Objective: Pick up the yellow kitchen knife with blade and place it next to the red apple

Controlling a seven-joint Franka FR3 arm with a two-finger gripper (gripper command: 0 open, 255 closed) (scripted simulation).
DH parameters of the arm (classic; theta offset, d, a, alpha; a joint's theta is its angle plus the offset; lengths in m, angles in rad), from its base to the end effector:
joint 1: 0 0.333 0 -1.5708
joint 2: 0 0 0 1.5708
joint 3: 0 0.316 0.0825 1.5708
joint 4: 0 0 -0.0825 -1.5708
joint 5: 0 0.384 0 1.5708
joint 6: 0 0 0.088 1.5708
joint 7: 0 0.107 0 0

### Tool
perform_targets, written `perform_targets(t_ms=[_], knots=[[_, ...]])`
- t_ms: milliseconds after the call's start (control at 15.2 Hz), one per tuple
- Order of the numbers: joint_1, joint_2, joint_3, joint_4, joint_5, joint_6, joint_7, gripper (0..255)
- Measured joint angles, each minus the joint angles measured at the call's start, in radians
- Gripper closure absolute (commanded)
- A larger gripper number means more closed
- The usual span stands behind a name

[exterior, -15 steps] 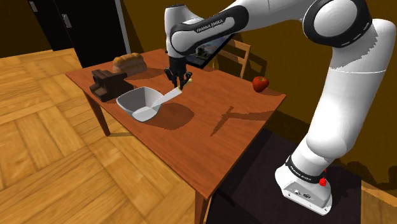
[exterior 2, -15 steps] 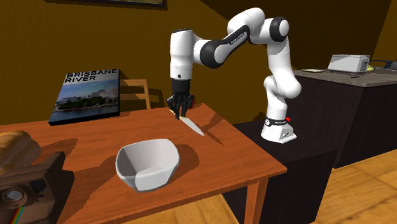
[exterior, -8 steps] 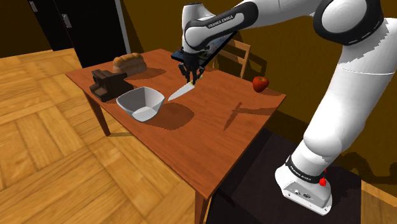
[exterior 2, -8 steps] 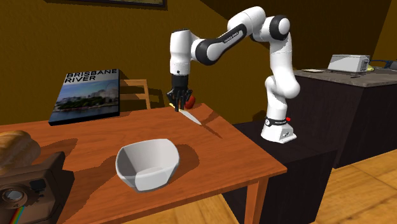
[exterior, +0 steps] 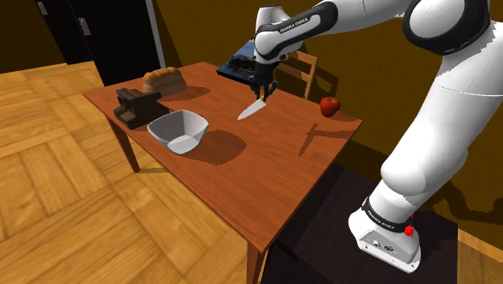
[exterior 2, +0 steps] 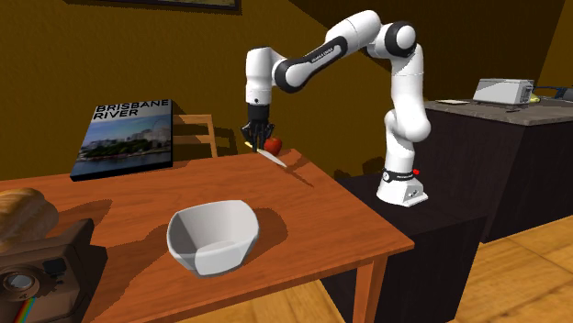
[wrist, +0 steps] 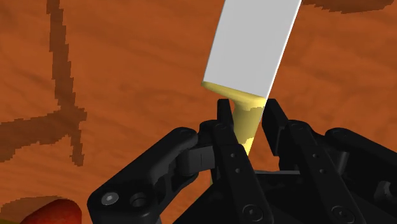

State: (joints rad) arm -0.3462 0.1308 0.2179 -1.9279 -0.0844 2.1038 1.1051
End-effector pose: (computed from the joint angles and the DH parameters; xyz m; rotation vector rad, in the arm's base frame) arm 0.5875 -0.0836 0.4273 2.5818 -1.7564 0.1005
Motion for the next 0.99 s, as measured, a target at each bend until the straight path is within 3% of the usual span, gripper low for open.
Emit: perform_targets(t_ms=[990], knots=[[-0.193, 0.069, -0.137, 0.103, 0.036, -0.018, -0.348, 255]])
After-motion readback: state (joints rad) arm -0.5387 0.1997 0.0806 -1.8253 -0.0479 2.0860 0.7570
